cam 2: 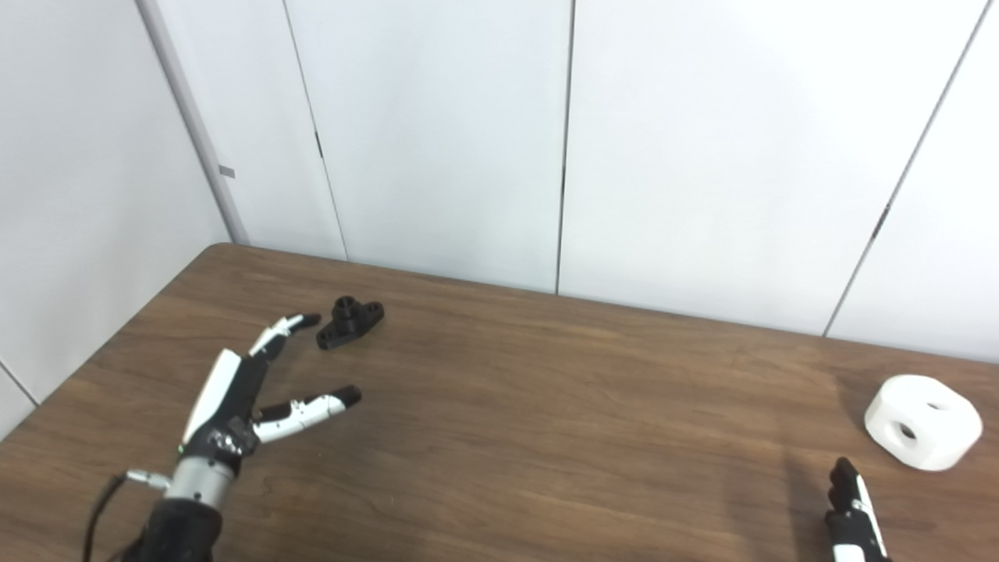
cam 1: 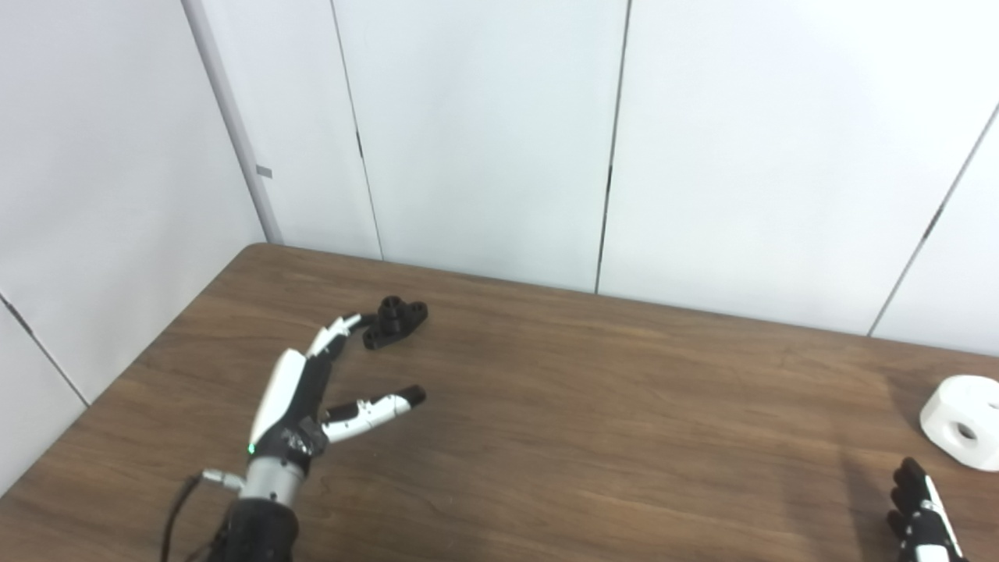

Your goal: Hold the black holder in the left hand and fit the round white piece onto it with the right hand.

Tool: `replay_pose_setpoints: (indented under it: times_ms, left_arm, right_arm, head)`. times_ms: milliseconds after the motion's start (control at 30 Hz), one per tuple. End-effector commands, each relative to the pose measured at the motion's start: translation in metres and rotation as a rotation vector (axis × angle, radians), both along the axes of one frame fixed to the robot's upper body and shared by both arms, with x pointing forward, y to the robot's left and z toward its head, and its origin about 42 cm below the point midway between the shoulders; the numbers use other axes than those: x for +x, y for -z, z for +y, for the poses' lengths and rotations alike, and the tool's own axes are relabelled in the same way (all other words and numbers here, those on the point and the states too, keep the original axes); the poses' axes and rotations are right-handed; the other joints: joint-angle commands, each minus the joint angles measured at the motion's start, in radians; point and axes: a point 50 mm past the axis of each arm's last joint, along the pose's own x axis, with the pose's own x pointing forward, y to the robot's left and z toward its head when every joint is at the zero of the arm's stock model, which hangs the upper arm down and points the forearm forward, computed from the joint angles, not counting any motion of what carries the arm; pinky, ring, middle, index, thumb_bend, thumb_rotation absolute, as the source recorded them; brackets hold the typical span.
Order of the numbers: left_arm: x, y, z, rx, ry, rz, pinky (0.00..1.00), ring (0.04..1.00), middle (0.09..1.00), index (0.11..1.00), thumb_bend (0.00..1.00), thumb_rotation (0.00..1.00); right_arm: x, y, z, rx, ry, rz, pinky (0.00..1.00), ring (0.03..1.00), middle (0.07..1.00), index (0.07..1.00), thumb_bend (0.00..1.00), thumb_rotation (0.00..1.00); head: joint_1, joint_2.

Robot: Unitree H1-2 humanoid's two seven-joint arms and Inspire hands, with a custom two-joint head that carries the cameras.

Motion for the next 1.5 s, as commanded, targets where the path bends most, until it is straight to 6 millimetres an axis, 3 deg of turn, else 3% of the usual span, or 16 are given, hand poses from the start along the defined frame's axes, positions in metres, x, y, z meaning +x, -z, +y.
replay_pose_setpoints:
  times_ms: [0,300,533,733,1467]
  left_arm:
    - [0.013,-0.015,0.009,0.065,-0.033,-0.050,1.00,1.000,0.954,0.867,0.92,0.42]
    - [0.042,-0.012,0.025,0.134,-0.117,-0.017,1.00,1.000,0.950,0.841,0.93,0.37]
    - [0.068,-0.011,0.037,0.256,-0.147,0.065,1.00,1.000,0.956,0.830,0.94,0.40]
    - [0.087,-0.011,0.044,0.326,-0.173,0.139,1.00,1.000,0.971,0.839,0.93,0.43]
    - [0.143,-0.005,0.046,0.345,-0.212,0.271,1.00,1.000,0.979,0.845,0.90,0.46]
  right_arm:
    - [0.001,-0.005,0.000,-0.010,-0.006,-0.015,1.00,1.000,0.995,0.989,0.61,1.00]
    - [0.001,-0.005,0.001,0.001,-0.004,-0.013,1.00,1.000,0.992,0.988,0.61,1.00]
    - [0.000,-0.006,0.003,-0.002,0.001,-0.002,1.00,1.000,0.995,0.987,0.63,1.00]
    - [-0.001,-0.008,0.004,-0.007,0.001,-0.005,1.00,1.000,0.989,0.987,0.59,1.00]
    - [-0.002,-0.010,0.006,-0.021,-0.005,-0.014,1.00,1.000,0.986,0.990,0.58,1.00]
  head:
    - [-0.001,0.005]
    - [-0.004,0.008]
    - [-0.009,0.010]
    - [-0.011,0.012]
    - [-0.025,0.016]
